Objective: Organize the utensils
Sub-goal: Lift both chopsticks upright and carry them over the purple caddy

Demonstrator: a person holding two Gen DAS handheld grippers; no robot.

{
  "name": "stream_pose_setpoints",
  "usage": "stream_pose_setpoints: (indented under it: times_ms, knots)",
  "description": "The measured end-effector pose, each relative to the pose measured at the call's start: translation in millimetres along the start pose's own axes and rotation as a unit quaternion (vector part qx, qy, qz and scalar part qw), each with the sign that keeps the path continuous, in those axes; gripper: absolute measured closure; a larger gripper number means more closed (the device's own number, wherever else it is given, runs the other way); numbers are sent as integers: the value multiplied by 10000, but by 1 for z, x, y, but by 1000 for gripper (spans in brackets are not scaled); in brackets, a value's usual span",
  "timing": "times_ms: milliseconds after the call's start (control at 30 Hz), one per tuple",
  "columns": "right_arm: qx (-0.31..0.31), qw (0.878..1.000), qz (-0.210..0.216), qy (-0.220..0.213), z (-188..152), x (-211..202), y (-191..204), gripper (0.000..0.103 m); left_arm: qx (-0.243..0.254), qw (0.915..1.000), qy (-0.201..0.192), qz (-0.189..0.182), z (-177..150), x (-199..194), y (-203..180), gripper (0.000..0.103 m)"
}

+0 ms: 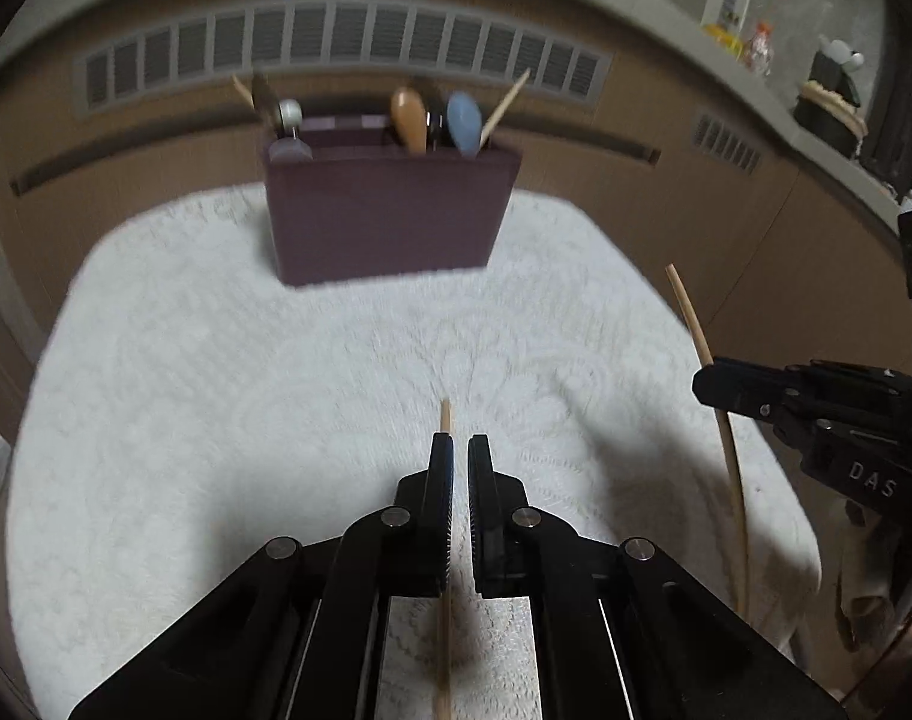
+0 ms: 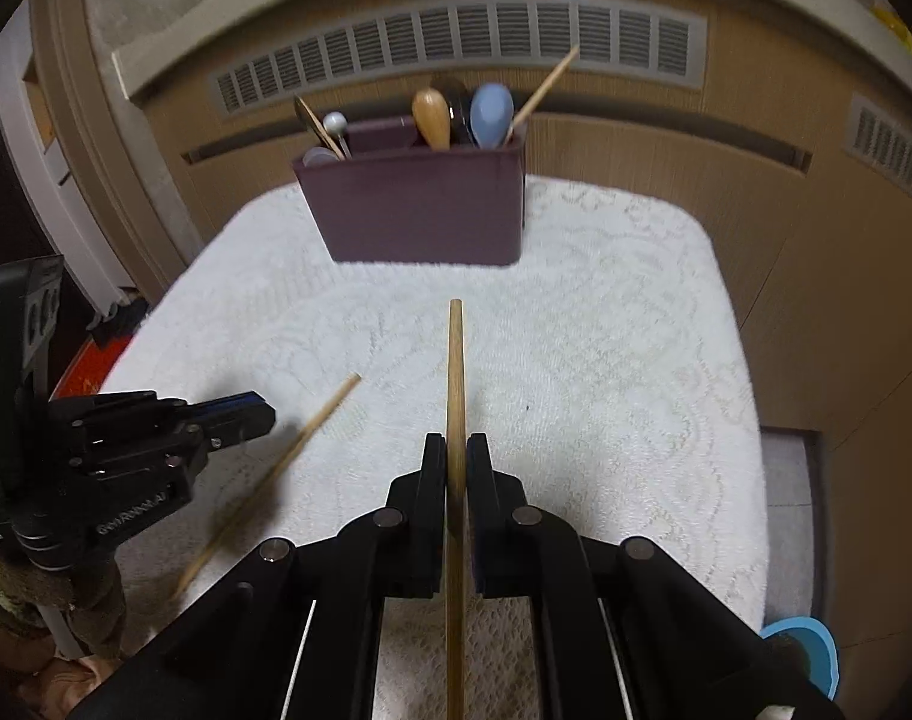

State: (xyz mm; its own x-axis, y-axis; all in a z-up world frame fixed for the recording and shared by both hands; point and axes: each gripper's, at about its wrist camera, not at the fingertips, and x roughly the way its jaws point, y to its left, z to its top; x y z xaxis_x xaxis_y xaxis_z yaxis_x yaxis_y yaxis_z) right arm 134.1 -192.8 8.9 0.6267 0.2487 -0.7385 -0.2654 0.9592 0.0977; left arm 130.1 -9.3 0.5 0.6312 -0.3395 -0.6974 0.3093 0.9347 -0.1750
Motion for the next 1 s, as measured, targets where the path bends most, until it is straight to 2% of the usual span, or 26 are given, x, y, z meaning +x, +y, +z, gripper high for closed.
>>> stream_pose_setpoints:
  times_ms: [67,100,233,400,533,600,733,833,900,967,1000]
  knots:
    - [-33,9999,10,-117,2,-8,4,95,89,9999,-106,58,3,-10,0,98]
    - [-40,9999,-29,-165,4,-11,5,95,111,9999,-6,56,5,-9,2,98]
    - [-9,9999,-55,-129,4,-12,8,95,218,9960,869,2,1,24,0,96]
    - [-38,10000,-44,-77,1,-9,7,95,417,9843,1705,207,4,67,-1,94]
    - [-91,9999,-24,-87,1,-11,6,95,610,9719,2271,133,6,92,-9,94]
    - [-105,9999,10,-77,1,-10,6,95,787,9687,2349,170,9,98,-15,93]
    - [-99,9999,73,-46,1,-6,7,95,758,9612,2648,162,17,108,-18,92]
    - [-56,9999,161,-32,1,-3,7,95,726,9671,2435,139,17,107,-18,96]
    - [4,9998,184,-32,1,-3,5,95,573,9759,2103,133,14,100,-15,98]
    - [56,9998,171,-65,0,-5,3,95,378,9896,1385,126,10,78,-13,98]
    - [81,9998,163,-107,0,-8,2,95,349,9935,1072,153,9,66,-14,98]
